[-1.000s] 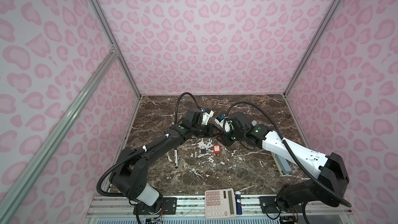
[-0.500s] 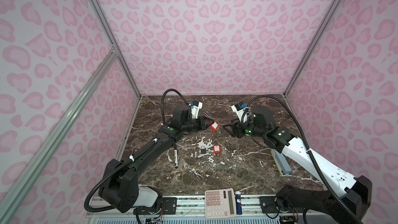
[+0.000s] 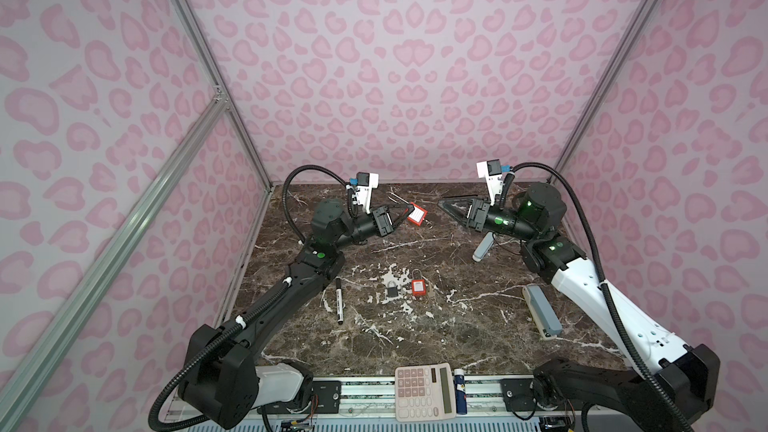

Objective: Lock with the key

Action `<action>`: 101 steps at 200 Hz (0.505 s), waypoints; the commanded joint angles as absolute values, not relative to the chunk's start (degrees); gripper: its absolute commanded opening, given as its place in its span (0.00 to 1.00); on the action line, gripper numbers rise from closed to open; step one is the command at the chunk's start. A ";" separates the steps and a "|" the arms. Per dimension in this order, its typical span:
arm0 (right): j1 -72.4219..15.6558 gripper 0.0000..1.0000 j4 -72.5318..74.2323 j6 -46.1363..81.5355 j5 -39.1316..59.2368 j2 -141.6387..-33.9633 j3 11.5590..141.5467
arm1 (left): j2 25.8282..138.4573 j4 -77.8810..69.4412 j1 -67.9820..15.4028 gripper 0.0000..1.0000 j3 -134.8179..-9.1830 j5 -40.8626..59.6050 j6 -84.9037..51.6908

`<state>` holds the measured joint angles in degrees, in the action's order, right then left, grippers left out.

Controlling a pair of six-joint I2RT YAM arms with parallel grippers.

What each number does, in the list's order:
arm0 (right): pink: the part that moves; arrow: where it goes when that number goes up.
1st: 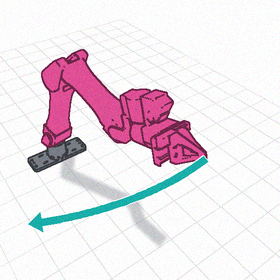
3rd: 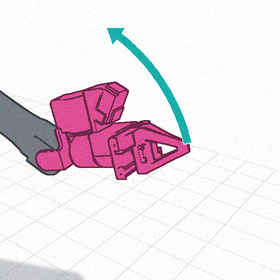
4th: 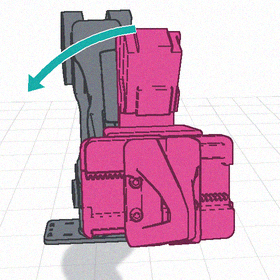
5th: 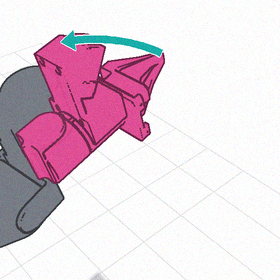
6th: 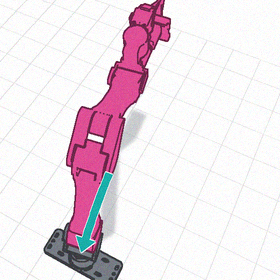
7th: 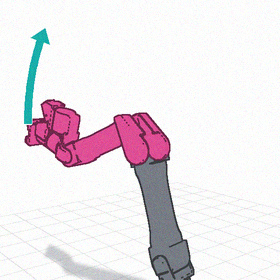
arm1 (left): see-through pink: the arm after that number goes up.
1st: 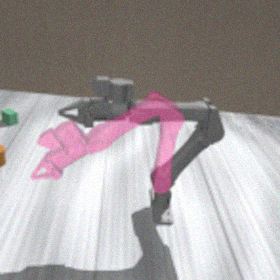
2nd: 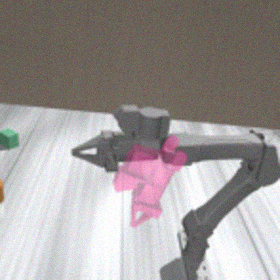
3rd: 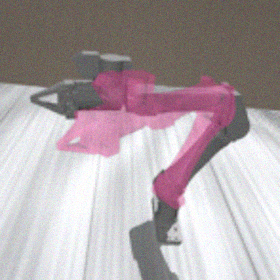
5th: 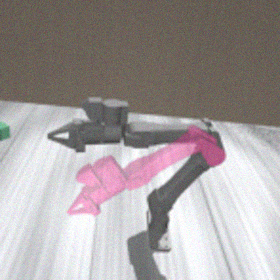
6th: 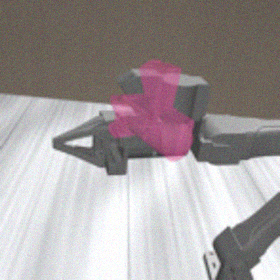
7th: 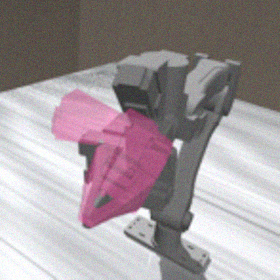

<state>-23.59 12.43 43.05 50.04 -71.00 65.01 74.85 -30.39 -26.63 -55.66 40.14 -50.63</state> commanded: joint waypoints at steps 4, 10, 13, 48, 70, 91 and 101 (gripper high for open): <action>-24.12 0.54 14.49 45.27 53.55 -71.87 66.87 | 73.68 -39.59 -26.55 0.04 -57.06 42.23 -51.73; -24.32 0.53 14.50 45.26 53.75 -71.98 67.39 | 73.53 -40.17 -26.61 0.04 -57.23 42.32 -51.92; -24.41 0.53 14.50 45.20 53.83 -72.05 67.59 | 73.48 -40.36 -26.55 0.04 -57.34 42.36 -52.09; -25.69 0.49 14.03 45.33 54.13 -73.19 69.52 | 74.54 -42.55 -26.62 0.04 -59.89 44.57 -54.93; -26.64 0.48 14.43 45.43 54.51 -74.12 69.92 | 74.45 -44.45 -26.58 0.04 -60.04 44.80 -56.45; -27.73 0.46 14.83 45.43 55.04 -74.94 70.41 | 74.22 -44.65 -26.56 0.04 -60.32 45.07 -56.86; -28.14 0.44 15.01 45.52 55.23 -75.21 70.65 | 74.18 -44.65 -26.60 0.04 -60.42 45.41 -57.04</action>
